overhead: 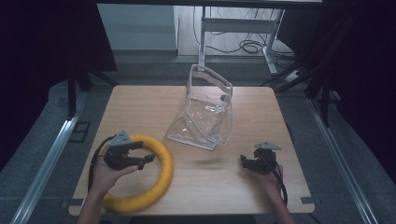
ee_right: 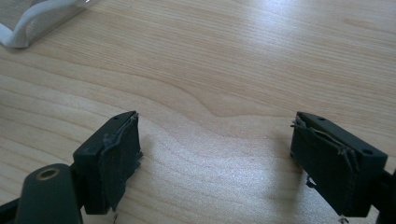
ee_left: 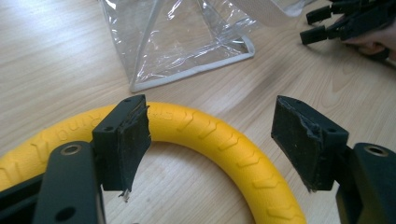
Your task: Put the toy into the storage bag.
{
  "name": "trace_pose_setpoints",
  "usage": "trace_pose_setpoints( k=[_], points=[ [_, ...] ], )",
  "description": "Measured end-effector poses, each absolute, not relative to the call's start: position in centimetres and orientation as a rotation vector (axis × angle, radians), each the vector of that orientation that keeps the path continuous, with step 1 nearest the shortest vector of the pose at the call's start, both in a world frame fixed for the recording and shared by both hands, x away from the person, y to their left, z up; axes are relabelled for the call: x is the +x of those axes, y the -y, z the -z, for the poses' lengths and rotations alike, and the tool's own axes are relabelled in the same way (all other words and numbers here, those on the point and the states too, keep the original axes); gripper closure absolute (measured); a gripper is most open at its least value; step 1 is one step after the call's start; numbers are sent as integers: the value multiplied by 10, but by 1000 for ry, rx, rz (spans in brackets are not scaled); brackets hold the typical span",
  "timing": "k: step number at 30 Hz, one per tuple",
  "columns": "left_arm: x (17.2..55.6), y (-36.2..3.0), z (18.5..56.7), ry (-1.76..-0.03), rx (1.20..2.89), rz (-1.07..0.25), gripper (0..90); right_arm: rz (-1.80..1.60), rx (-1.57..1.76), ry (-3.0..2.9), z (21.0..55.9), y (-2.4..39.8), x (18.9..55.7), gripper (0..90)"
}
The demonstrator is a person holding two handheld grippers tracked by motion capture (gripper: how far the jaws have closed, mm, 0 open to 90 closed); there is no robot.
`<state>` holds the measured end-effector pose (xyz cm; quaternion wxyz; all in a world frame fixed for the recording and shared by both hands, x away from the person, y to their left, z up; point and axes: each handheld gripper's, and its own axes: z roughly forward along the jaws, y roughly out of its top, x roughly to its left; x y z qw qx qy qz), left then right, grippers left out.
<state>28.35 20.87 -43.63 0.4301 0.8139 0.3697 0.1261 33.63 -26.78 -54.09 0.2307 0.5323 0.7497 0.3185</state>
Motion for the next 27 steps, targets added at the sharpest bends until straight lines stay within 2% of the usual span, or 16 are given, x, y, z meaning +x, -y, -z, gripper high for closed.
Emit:
trace_pose_setpoints(
  k=[14, 20, 27],
  points=[
    [248, -226, 419, -798, 2070, -224, 280, -876, 1464, -2062, 541, 268, 336, 161],
    [235, -228, 425, -798, 2134, -192, 291, -876, 1464, -2062, 541, 268, 336, 161],
    [224, -218, 435, -746, 2294, -192, 300, -877, 1465, -2062, 541, 268, 336, 160]
  ],
)
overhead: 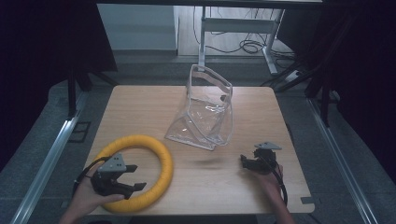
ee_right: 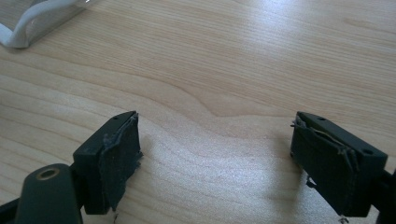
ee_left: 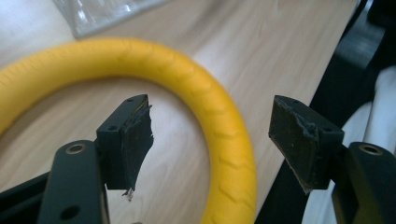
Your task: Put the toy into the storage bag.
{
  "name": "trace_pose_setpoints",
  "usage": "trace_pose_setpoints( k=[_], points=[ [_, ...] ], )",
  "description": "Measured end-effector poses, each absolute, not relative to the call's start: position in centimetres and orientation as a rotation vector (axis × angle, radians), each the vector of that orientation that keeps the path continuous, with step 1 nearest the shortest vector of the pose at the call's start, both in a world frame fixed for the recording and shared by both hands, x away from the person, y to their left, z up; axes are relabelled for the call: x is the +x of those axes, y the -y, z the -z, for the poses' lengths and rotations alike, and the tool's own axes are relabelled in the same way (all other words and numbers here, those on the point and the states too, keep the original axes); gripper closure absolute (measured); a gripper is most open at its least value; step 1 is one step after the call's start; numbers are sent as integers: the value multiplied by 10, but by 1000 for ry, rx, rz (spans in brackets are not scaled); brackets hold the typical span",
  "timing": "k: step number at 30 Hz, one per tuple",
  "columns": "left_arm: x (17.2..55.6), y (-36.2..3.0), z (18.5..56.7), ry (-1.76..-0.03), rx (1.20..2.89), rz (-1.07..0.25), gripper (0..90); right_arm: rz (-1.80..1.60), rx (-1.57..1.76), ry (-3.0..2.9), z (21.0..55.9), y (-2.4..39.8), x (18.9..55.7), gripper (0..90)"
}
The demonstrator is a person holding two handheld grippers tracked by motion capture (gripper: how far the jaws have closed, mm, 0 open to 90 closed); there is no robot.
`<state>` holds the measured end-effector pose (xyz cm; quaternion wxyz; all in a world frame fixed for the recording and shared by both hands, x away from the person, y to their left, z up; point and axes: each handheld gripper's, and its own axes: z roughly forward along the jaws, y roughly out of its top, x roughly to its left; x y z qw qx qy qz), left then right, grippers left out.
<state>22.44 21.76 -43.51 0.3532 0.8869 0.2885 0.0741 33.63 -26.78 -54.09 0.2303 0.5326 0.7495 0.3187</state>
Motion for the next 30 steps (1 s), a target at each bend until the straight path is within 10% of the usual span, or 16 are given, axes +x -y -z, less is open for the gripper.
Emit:
trace_pose_setpoints(
  k=[30],
  points=[
    [212, -184, 499, -812, 2691, -83, 394, -877, 1465, -2062, 541, 268, 336, 160]
  ],
)
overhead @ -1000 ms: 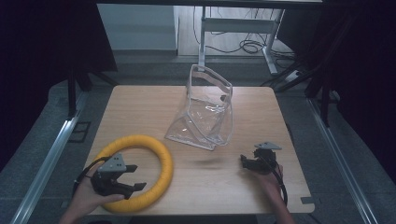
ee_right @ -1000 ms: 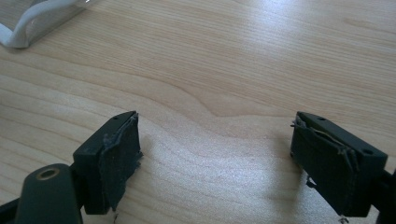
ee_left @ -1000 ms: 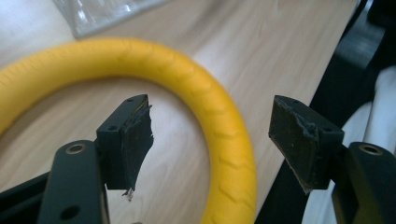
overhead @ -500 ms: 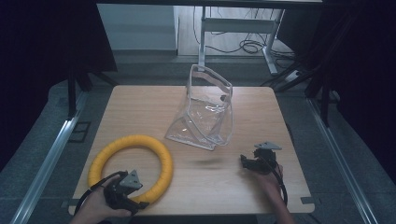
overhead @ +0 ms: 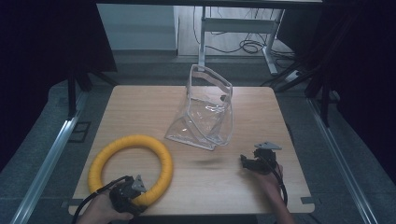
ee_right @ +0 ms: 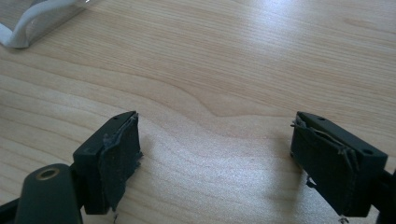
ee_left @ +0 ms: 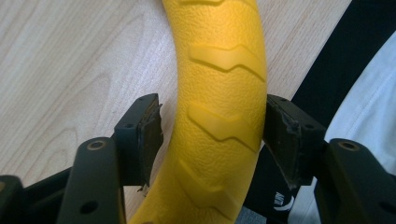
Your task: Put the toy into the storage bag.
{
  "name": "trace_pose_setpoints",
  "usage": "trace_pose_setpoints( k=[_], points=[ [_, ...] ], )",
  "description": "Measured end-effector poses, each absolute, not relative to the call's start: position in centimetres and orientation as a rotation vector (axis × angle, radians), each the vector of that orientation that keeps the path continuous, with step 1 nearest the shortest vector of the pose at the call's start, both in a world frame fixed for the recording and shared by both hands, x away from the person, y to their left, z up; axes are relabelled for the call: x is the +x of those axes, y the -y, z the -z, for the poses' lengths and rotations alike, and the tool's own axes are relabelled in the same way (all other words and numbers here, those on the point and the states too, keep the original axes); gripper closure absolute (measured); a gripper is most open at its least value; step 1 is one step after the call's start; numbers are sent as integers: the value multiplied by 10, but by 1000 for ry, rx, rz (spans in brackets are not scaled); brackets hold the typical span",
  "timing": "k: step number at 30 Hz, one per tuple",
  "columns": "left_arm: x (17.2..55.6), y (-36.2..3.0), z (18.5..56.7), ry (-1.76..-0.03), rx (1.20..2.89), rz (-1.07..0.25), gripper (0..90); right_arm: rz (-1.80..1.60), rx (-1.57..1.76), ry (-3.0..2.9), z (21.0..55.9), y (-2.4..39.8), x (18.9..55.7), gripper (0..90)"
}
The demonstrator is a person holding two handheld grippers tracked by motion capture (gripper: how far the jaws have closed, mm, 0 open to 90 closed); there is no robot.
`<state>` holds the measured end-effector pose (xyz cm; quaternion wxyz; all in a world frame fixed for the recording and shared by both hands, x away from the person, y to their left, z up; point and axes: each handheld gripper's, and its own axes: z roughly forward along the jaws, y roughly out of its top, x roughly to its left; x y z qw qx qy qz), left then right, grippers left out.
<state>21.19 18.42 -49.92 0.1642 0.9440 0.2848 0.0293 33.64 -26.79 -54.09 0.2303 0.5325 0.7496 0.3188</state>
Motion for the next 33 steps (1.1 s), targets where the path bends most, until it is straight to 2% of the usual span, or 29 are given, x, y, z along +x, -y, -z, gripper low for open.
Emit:
trace_pose_setpoints(
  k=[7, 18, 33],
  points=[
    [215, -178, 506, -811, 2740, -63, 419, -876, 1465, -2062, 541, 268, 336, 160],
    [217, -178, 505, -813, 2711, -35, 473, -877, 1464, -2062, 541, 268, 336, 160],
    [227, -201, 466, -780, 2443, 20, 490, -874, 1468, -2060, 541, 268, 336, 161]
  ],
)
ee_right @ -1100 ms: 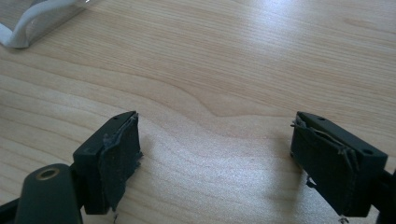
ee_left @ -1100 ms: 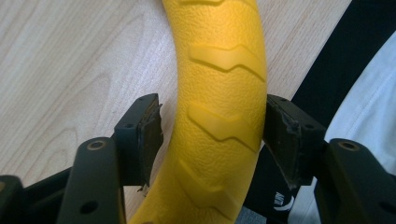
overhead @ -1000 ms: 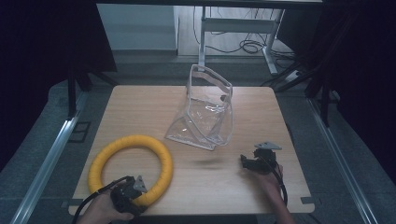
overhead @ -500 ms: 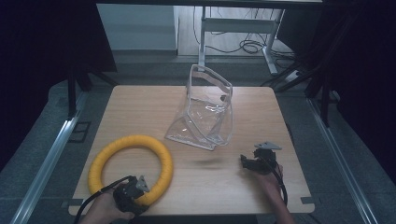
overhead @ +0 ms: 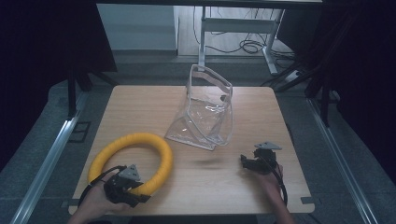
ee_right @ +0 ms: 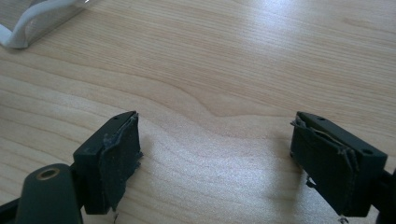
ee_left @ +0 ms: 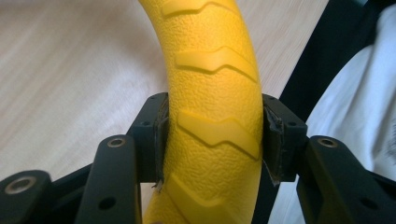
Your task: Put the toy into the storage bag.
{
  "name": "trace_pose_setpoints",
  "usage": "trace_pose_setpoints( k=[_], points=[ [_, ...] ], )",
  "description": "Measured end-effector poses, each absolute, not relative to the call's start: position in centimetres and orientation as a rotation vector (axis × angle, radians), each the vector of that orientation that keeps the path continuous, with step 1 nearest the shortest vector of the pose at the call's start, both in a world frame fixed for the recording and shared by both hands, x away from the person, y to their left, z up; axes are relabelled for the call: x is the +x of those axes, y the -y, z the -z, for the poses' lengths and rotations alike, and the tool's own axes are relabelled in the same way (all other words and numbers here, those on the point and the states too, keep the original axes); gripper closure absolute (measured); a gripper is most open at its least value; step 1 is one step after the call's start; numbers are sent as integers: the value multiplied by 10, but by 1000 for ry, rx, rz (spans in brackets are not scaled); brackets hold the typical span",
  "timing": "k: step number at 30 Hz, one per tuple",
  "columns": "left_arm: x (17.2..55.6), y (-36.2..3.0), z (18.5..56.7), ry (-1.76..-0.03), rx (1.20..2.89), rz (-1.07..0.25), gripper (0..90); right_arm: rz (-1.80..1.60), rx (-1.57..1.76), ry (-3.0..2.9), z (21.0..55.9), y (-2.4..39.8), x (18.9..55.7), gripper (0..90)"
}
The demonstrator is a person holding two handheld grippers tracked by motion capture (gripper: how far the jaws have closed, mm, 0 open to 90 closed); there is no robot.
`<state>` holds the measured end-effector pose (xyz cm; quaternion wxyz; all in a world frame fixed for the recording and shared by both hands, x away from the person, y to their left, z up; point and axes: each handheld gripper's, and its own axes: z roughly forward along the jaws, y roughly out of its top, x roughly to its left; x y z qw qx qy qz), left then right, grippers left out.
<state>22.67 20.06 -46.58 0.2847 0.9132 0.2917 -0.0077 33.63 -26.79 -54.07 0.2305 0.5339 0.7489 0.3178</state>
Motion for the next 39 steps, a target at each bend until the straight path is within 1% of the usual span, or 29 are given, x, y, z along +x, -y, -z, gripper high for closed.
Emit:
trace_pose_setpoints(
  k=[5, 11, 18, 30, 39],
  points=[
    [232, -211, 452, -777, 2348, 29, 495, -875, 1470, -2059, 541, 268, 336, 164],
    [240, -223, 439, -773, 2278, 57, 499, -875, 1470, -2057, 541, 268, 336, 165],
    [246, -229, 431, -783, 2216, 64, 502, -875, 1470, -2056, 541, 268, 336, 168],
    [261, -249, 417, -828, 2048, 97, 503, -875, 1470, -2054, 541, 268, 336, 173],
    [268, -267, 406, -847, 1930, 77, 505, -876, 1472, -2053, 541, 268, 336, 173]
  ],
)
